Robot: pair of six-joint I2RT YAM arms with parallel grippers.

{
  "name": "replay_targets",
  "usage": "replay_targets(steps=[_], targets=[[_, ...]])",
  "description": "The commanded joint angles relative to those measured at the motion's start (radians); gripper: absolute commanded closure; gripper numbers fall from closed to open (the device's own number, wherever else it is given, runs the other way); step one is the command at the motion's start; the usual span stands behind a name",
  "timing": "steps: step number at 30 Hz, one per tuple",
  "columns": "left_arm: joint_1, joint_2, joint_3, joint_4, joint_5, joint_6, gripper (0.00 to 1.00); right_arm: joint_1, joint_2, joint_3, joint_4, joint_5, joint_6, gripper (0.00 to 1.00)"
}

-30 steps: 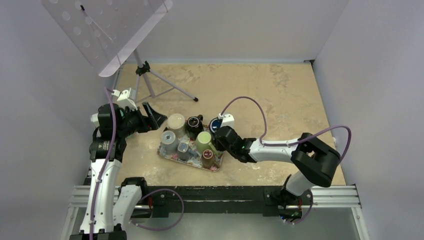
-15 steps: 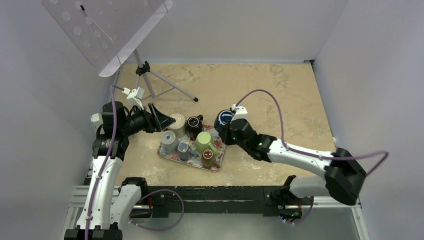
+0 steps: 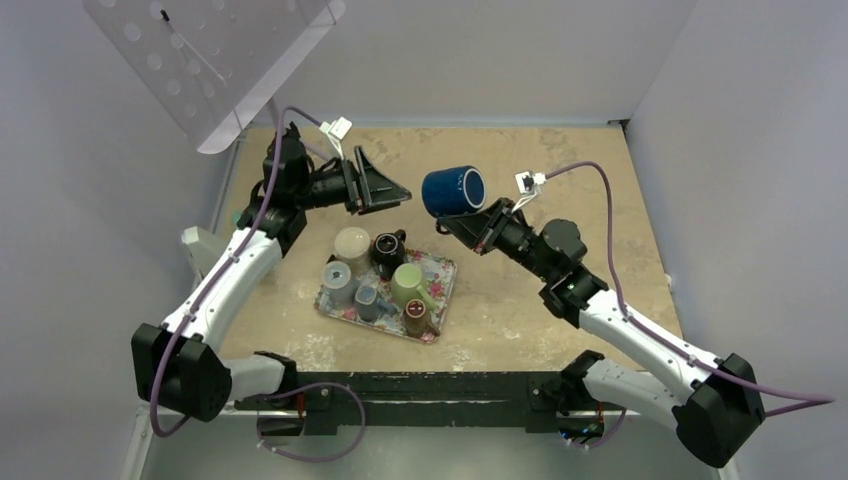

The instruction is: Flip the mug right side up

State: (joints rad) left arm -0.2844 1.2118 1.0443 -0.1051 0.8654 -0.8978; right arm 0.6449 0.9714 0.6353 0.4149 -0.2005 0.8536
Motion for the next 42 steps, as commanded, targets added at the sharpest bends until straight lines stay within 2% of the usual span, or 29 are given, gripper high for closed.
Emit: replay_targets(steps=[1, 7, 14, 18, 20, 22, 23, 24, 25, 26, 29, 34, 36, 39, 42], targets=[[-0.011, 0.080, 0.118, 0.270, 0.088, -0.226, 0.17, -0.008, 0.004, 0.035, 0.328, -0.144, 0.111, 1.00], [-0.048, 0.110, 0.127, 0.305, 0.087, -0.263, 0.20, -0.008, 0.036, 0.061, 0.358, -0.170, 0.135, 1.00], [-0.116, 0.127, 0.077, 0.421, 0.078, -0.364, 0.31, -0.007, 0.100, 0.077, 0.423, -0.208, 0.154, 1.00], [-0.137, 0.146, 0.088, 0.432, 0.078, -0.380, 0.52, -0.007, 0.136, 0.084, 0.460, -0.228, 0.160, 1.00], [-0.137, 0.154, 0.100, 0.439, 0.082, -0.377, 0.68, -0.008, 0.149, 0.085, 0.450, -0.239, 0.151, 1.00], [-0.137, 0.162, 0.123, 0.423, 0.088, -0.353, 0.93, -0.008, 0.158, 0.072, 0.447, -0.240, 0.150, 1.00], [-0.137, 0.166, 0.137, 0.398, 0.088, -0.328, 1.00, -0.007, 0.160, 0.066, 0.439, -0.239, 0.148, 1.00], [-0.137, 0.172, 0.154, 0.358, 0.086, -0.291, 1.00, -0.008, 0.161, 0.062, 0.416, -0.234, 0.138, 1.00], [-0.137, 0.176, 0.180, 0.296, 0.083, -0.229, 1.00, -0.007, 0.160, 0.064, 0.373, -0.217, 0.129, 0.99], [-0.137, 0.185, 0.216, 0.186, 0.071, -0.152, 1.00, -0.007, 0.151, 0.071, 0.282, -0.195, 0.114, 0.88], [-0.137, 0.227, 0.379, -0.221, -0.017, 0.212, 1.00, -0.007, 0.102, 0.078, 0.075, -0.133, 0.054, 0.52], [-0.139, 0.314, 0.632, -0.605, -0.133, 0.736, 1.00, -0.008, -0.029, 0.089, -0.287, 0.002, -0.026, 0.13], [-0.148, 0.355, 0.727, -0.704, -0.179, 0.962, 1.00, -0.008, -0.086, 0.109, -0.398, 0.046, -0.060, 0.11], [-0.173, 0.415, 0.855, -0.944, -0.217, 1.331, 1.00, -0.034, -0.138, 0.198, -0.603, 0.112, -0.119, 0.09], [-0.233, 0.445, 0.941, -1.218, -0.284, 1.827, 1.00, -0.093, -0.102, 0.364, -0.794, 0.161, -0.199, 0.10]])
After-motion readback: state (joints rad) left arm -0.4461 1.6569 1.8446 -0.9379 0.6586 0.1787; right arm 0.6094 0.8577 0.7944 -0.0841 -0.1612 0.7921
